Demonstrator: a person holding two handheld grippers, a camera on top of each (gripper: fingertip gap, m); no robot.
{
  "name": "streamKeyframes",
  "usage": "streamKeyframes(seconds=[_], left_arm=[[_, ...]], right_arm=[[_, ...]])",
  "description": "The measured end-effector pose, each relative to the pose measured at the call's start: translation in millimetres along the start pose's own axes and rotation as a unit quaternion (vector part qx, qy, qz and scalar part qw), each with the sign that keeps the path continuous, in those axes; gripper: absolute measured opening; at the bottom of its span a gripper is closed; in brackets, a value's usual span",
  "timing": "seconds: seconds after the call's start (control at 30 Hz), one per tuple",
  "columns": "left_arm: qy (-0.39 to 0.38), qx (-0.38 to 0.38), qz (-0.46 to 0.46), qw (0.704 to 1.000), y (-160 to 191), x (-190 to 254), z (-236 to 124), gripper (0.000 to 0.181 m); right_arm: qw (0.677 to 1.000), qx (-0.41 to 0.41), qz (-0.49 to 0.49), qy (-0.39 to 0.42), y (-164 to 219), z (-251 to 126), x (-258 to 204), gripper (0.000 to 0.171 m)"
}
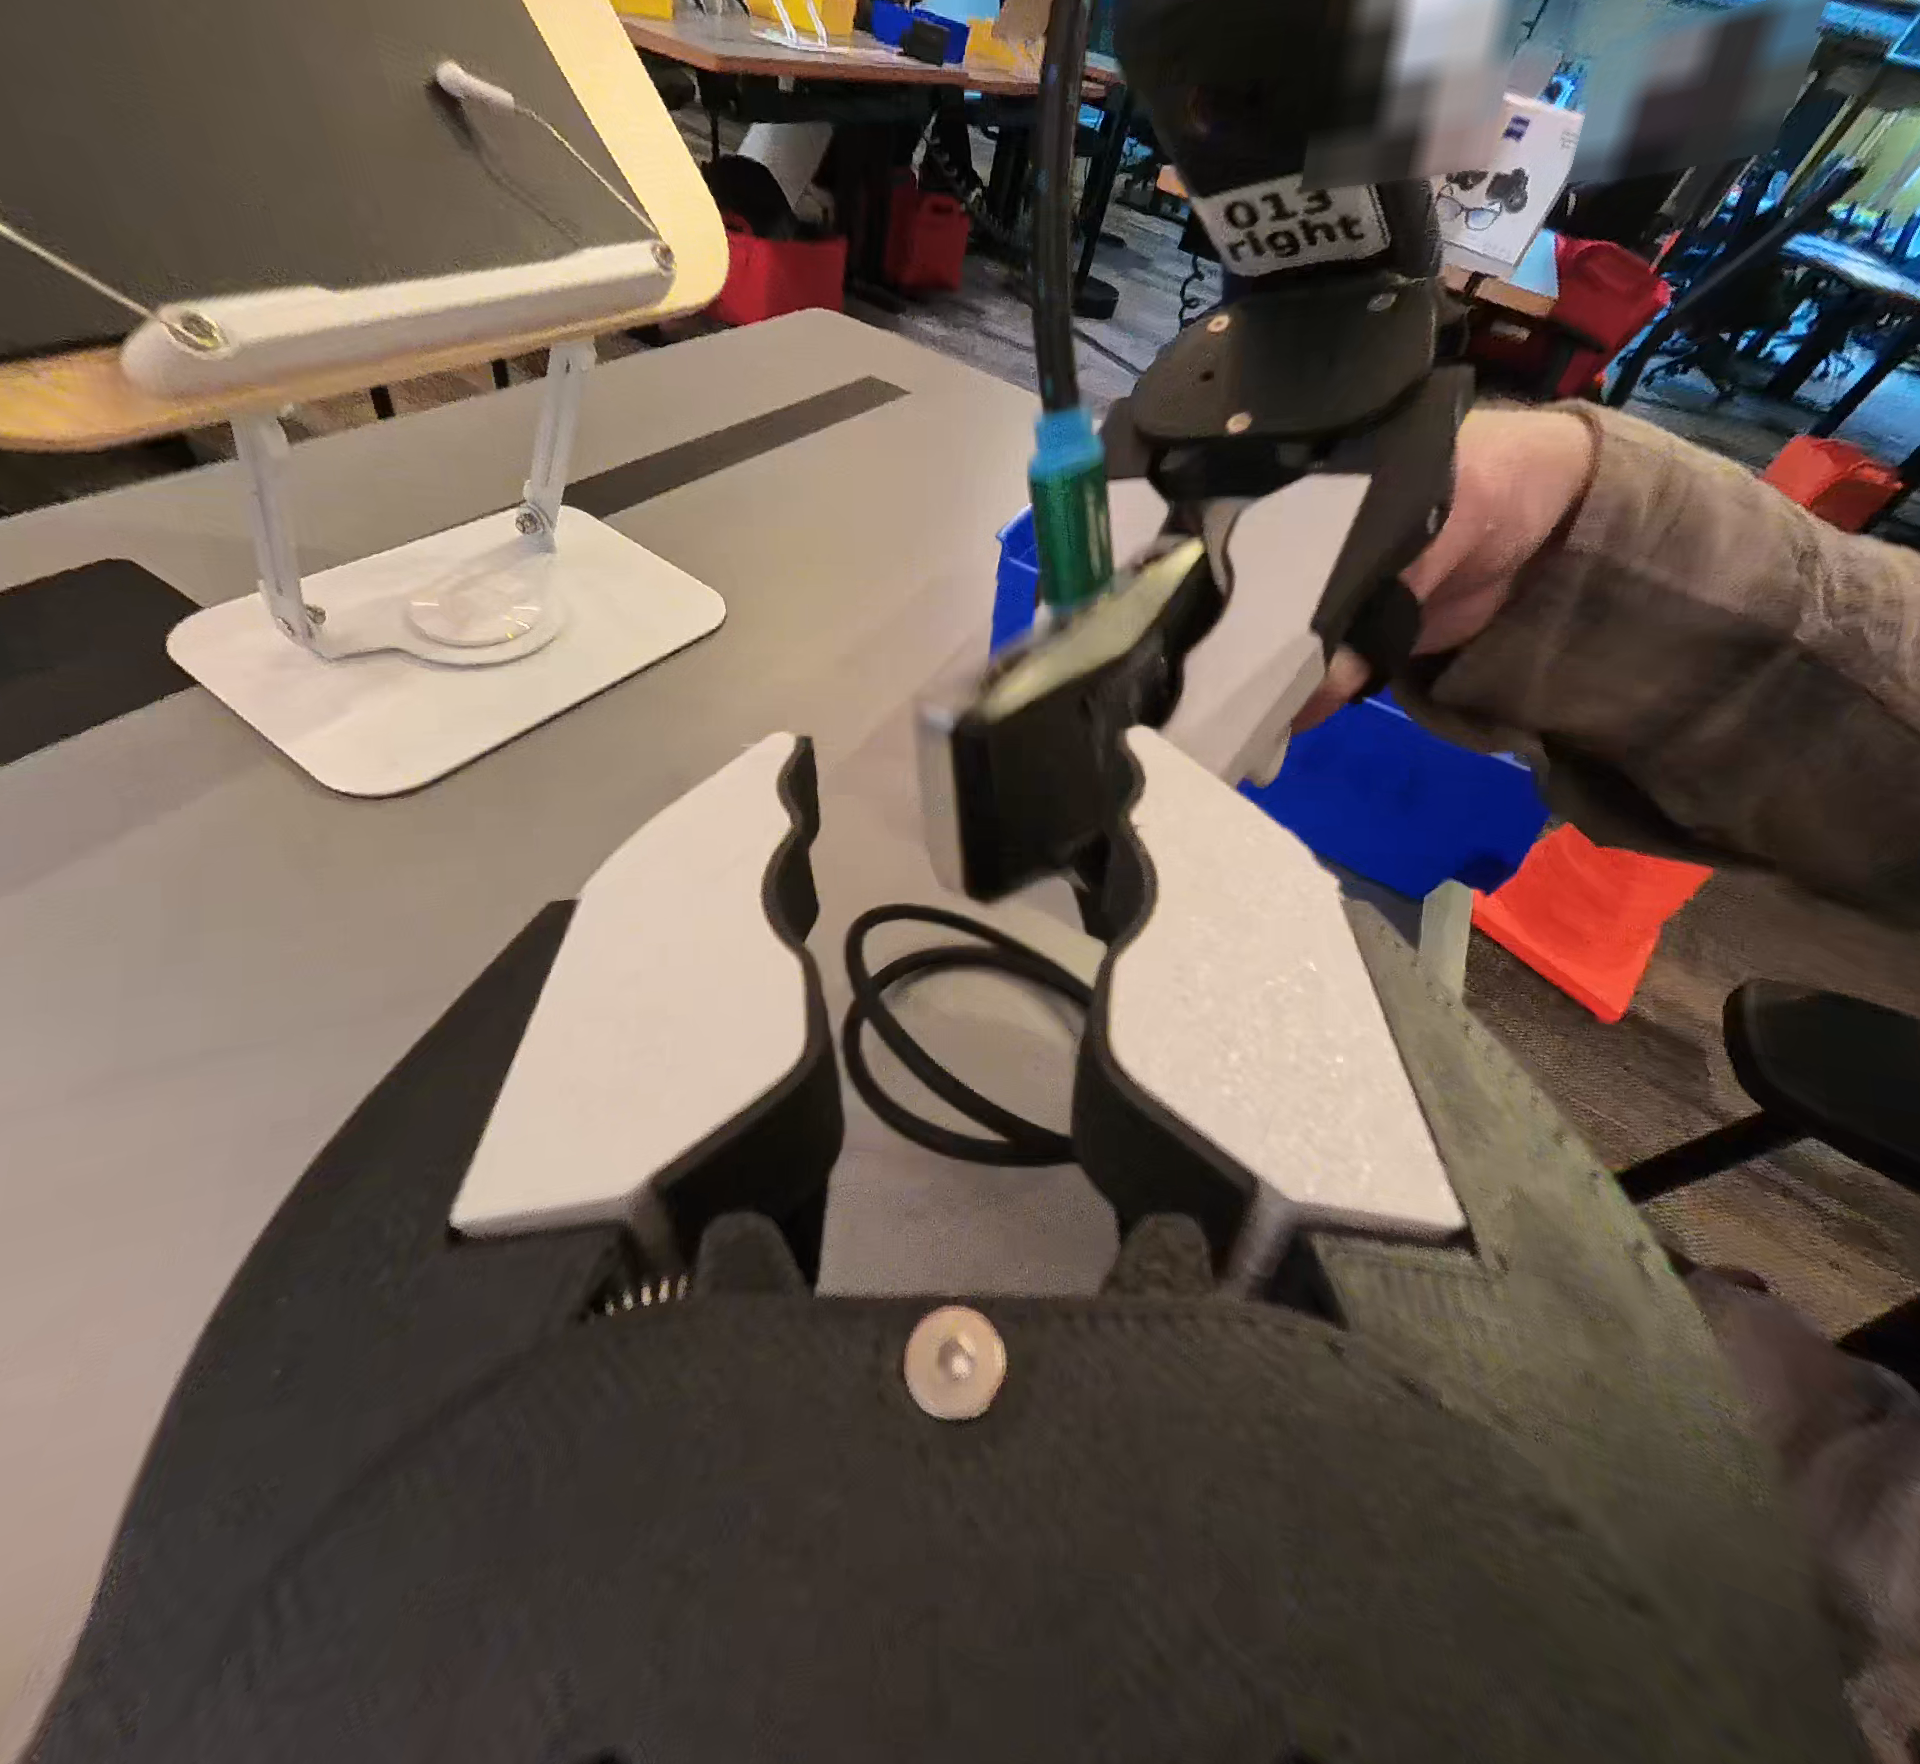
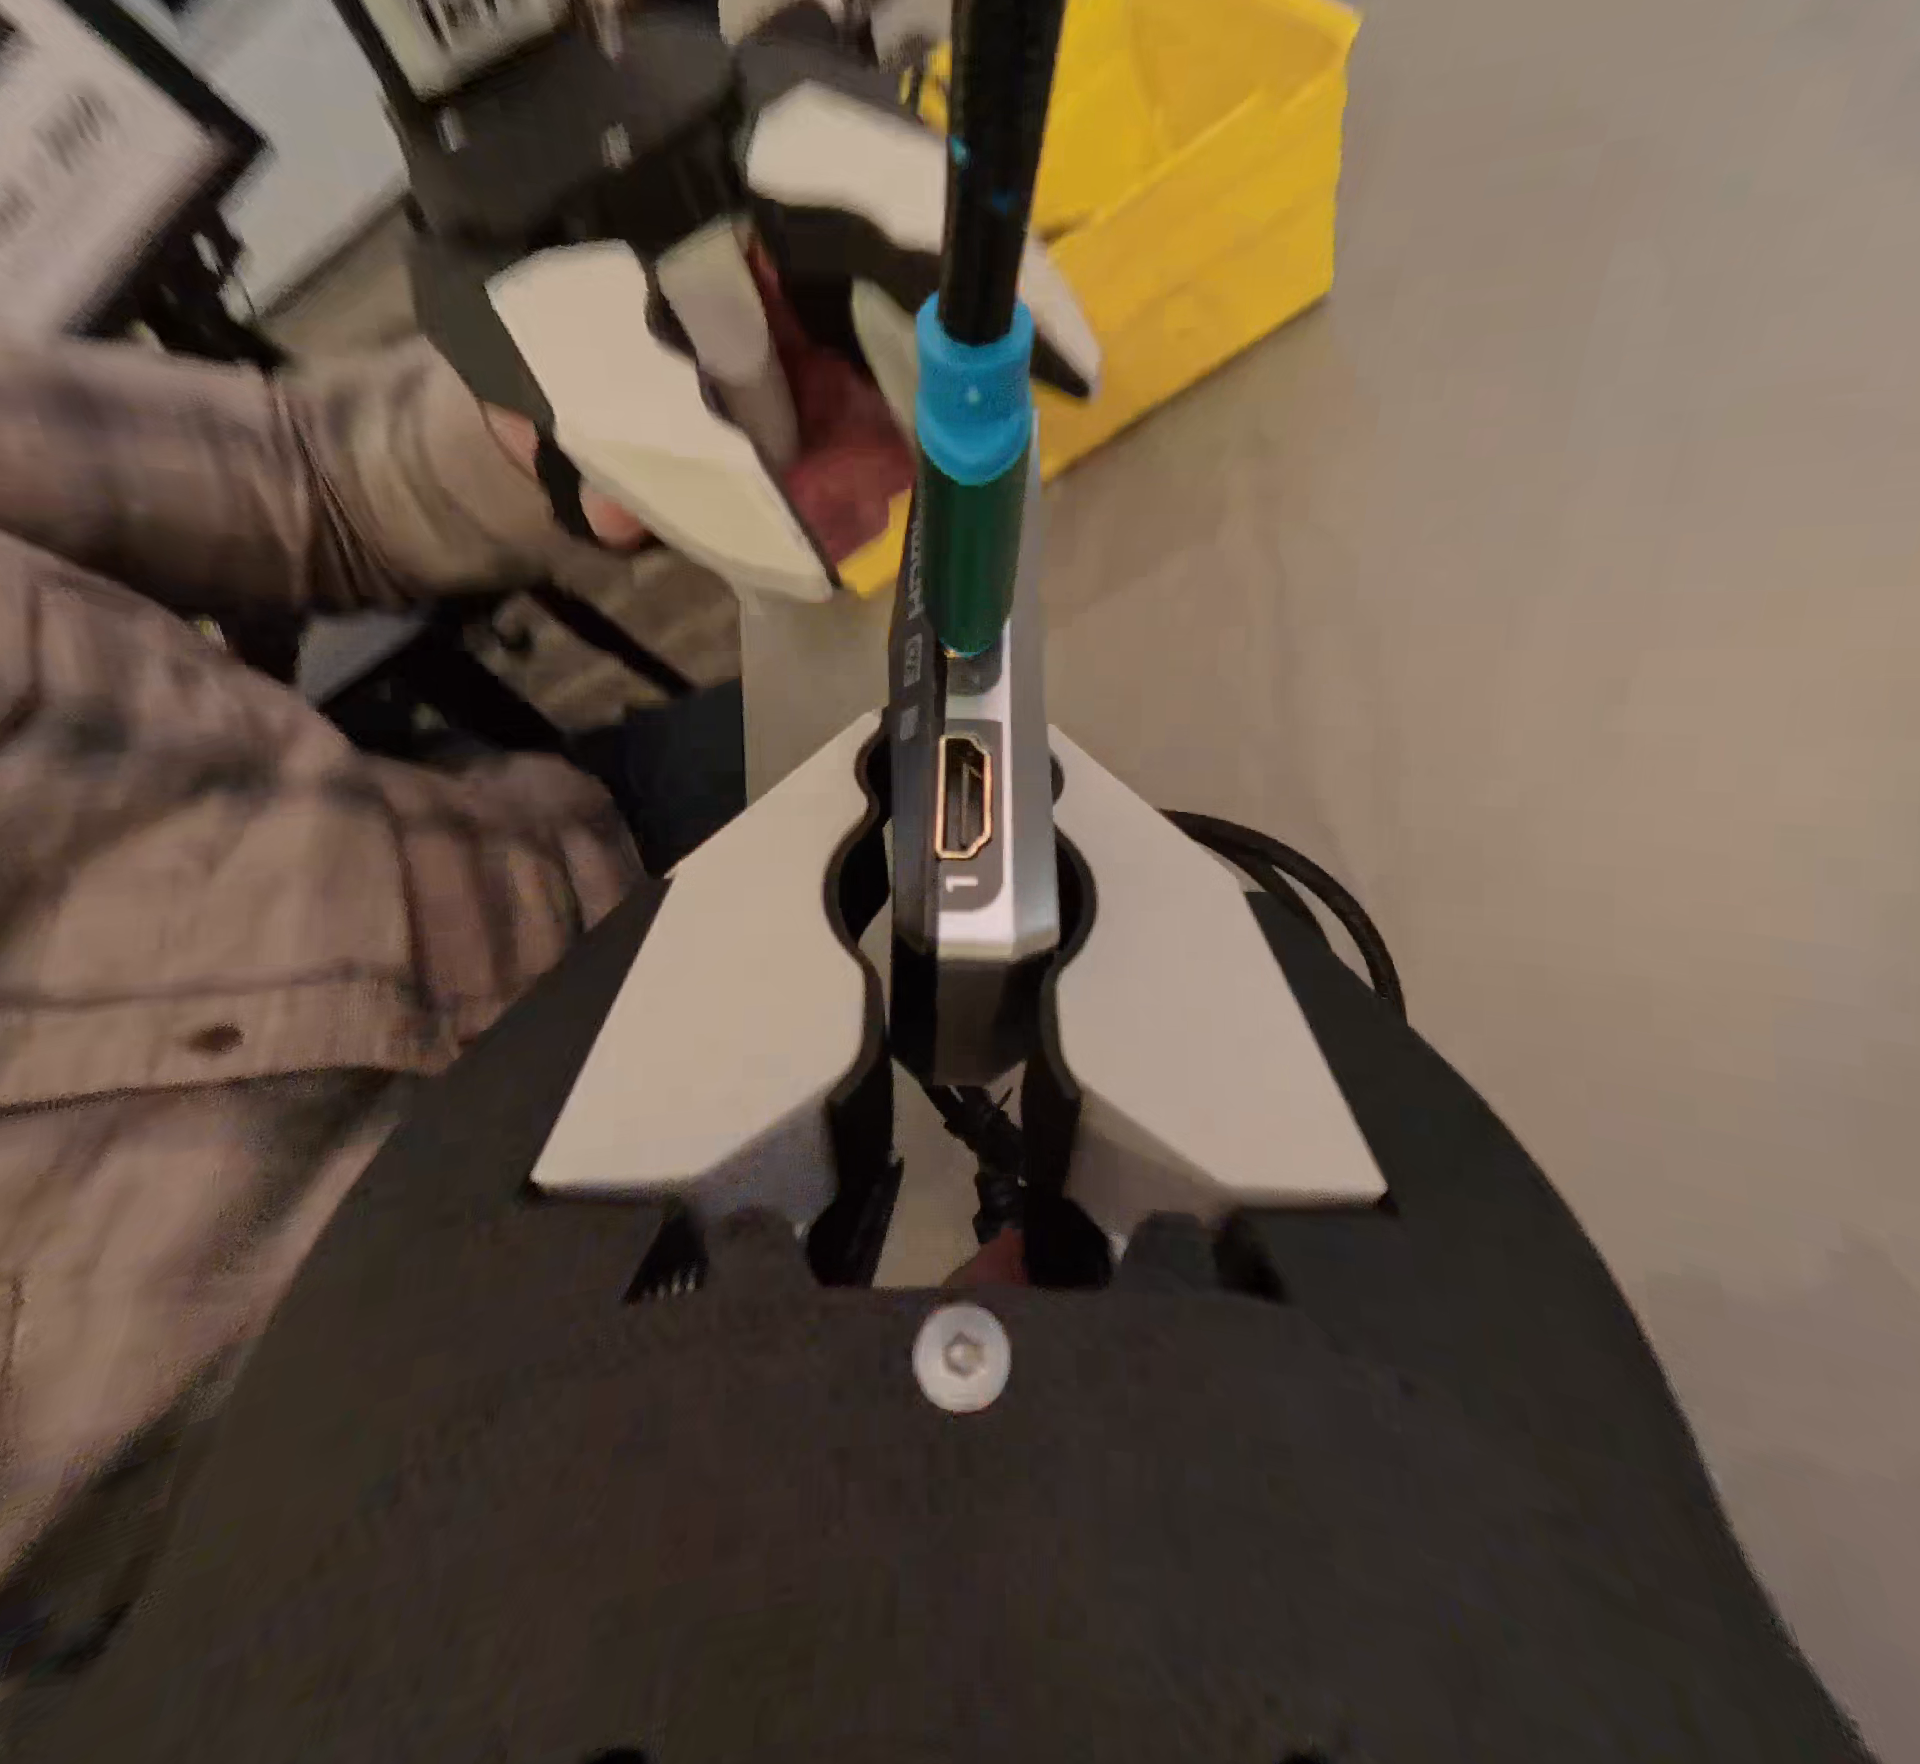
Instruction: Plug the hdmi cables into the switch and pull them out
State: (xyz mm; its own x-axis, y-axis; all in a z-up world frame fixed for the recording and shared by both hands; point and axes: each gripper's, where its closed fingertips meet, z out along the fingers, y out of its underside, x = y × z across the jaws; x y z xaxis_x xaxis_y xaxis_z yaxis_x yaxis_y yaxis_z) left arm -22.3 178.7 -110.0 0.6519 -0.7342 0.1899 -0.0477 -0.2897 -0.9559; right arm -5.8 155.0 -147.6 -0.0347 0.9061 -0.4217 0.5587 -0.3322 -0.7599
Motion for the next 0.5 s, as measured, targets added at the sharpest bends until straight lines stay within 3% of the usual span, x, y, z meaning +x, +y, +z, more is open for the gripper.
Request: streamKeyframes(seconds=[0.2,0.23,0.3,0.33,0.47,0.5], left_arm=[[0.046,-0.026,0.024,0.998,6.5,15.0,4.5,0.052],[0.055,-0.037,0.026,0.997,12.5,18.6,6.7,0.045],[0.05,-0.059,0.036,0.996,26.0,18.7,9.9,0.016],[0.045,-0.066,0.035,0.996,31.4,15.7,10.8,0.007],[0.033,-0.069,-0.034,0.996,45.1,1.0,13.7,0.001],[0.022,-0.068,-0.044,0.996,48.1,-4.5,14.6,0.0]], right_arm=[[0.974,-0.206,-0.039,-0.081,57.9,24.7,-14.2,0.02],[0.967,-0.234,-0.045,-0.091,66.6,29.0,-15.2,0.019],[0.953,-0.279,-0.054,-0.106,81.8,35.6,-16.3,0.019],[0.947,-0.294,-0.058,-0.113,87.6,37.6,-16.7,0.02],[0.955,-0.28,-0.062,-0.077,88.6,46.5,0.1,0.022],[0.957,-0.276,-0.06,-0.064,88.5,47.3,3.6,0.032]])
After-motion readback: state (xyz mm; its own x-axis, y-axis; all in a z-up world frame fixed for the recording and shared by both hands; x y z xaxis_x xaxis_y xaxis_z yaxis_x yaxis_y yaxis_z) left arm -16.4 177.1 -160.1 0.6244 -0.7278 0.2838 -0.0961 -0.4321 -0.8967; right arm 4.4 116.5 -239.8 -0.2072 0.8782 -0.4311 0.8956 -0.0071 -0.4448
